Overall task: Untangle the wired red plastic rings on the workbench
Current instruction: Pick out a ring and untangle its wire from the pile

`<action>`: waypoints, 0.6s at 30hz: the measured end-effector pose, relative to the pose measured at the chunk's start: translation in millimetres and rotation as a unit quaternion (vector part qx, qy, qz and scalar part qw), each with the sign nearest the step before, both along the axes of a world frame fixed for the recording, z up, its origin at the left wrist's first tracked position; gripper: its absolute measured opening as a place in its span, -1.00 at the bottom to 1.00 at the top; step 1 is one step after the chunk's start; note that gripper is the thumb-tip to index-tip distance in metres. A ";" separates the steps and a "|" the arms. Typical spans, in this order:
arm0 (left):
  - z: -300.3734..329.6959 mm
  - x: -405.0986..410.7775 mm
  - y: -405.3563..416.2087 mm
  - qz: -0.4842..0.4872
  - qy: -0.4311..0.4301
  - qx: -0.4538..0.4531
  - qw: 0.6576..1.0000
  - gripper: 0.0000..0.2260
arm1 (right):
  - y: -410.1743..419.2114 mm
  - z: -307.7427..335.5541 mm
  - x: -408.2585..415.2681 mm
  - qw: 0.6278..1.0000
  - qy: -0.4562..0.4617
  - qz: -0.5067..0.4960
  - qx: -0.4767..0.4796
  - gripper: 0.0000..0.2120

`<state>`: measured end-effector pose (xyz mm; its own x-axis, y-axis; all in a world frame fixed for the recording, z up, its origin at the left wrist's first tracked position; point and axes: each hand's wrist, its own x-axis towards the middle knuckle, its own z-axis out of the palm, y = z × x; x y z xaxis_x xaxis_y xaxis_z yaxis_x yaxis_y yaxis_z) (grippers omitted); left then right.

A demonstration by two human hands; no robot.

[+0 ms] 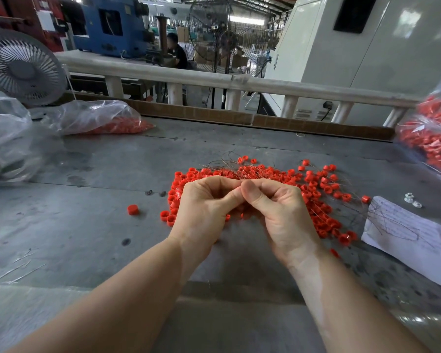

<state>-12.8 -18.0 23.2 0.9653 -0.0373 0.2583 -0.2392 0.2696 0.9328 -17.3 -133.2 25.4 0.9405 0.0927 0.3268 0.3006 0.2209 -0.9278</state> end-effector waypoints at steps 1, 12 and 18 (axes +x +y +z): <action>-0.5 0.1 -0.5 -0.001 0.001 -0.004 1.000 -0.91 | 0.4 0.0 0.1 1.000 -0.001 -0.004 -0.002 -0.79; -4.6 10.8 7.9 0.011 0.082 -0.113 0.990 -0.89 | -5.0 -3.0 5.2 0.991 0.051 -0.028 -0.118 -0.85; -1.6 10.8 8.3 0.009 0.099 -0.143 0.985 -0.91 | -8.5 -1.1 7.5 0.989 0.063 -0.054 -0.123 -0.79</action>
<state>-2.0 -9.7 21.6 0.9977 0.0264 0.0625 -0.0670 0.5258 0.8480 -9.8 -141.7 24.3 0.9809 0.0525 0.1872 0.1895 -0.0432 -0.9809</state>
